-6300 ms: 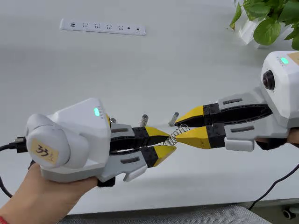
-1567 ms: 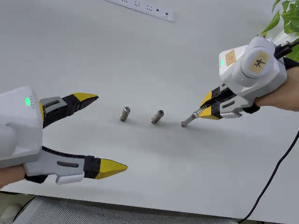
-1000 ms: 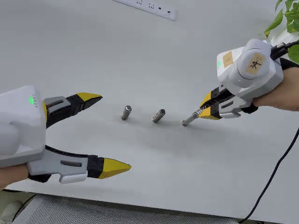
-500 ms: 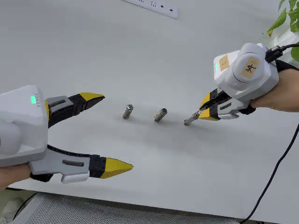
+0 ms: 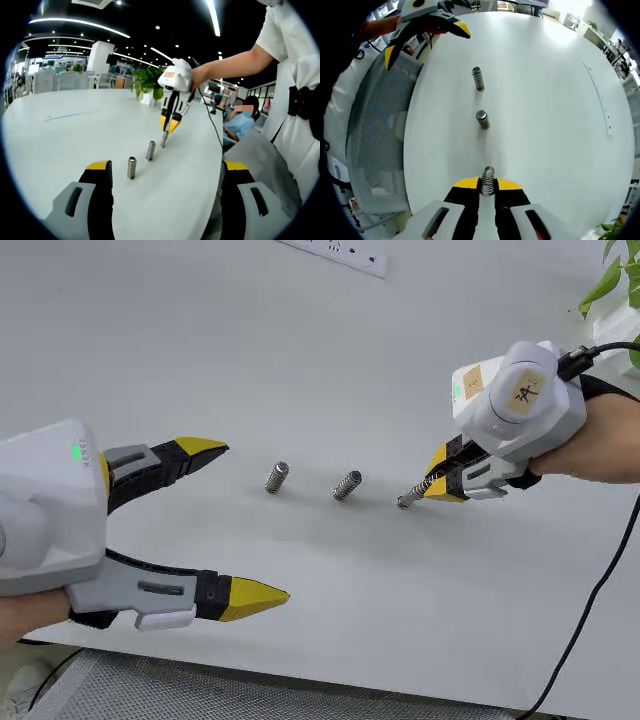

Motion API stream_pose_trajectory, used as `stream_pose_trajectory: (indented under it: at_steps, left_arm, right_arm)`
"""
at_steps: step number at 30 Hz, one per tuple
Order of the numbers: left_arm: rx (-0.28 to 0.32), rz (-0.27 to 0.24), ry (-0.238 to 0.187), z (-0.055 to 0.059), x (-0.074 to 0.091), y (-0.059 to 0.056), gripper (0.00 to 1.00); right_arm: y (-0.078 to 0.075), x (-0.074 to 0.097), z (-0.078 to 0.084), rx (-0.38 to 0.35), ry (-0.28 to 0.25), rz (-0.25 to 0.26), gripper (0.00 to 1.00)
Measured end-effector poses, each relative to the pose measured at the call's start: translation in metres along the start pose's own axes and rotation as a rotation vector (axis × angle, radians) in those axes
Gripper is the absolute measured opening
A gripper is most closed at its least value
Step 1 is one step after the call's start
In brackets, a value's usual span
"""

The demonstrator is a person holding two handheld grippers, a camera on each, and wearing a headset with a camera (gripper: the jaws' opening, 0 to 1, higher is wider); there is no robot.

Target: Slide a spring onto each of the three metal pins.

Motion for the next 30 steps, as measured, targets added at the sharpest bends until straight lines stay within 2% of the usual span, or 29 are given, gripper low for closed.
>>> stream_pose_trajectory:
  at_steps: [18,30]
  left_arm:
    - [0.014,-0.004,-0.004,0.003,0.002,0.000,0.88]
    - [0.016,-0.006,-0.005,0.003,0.001,-0.001,0.88]
  right_arm:
    - [0.005,-0.018,-0.002,0.000,0.006,-0.007,0.08]
    - [0.010,-0.022,-0.001,-0.013,0.007,-0.013,0.09]
Point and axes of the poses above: the centre of the closed fingertips' face, and the gripper's own axes: x roughly backward along the fingers, y roughly to its left, z roughly out of its underside, the point moved 9 cm from there along x, roughly backward along the fingers, and after that the axes turned 12 degrees about z, right-handed, at the moved point
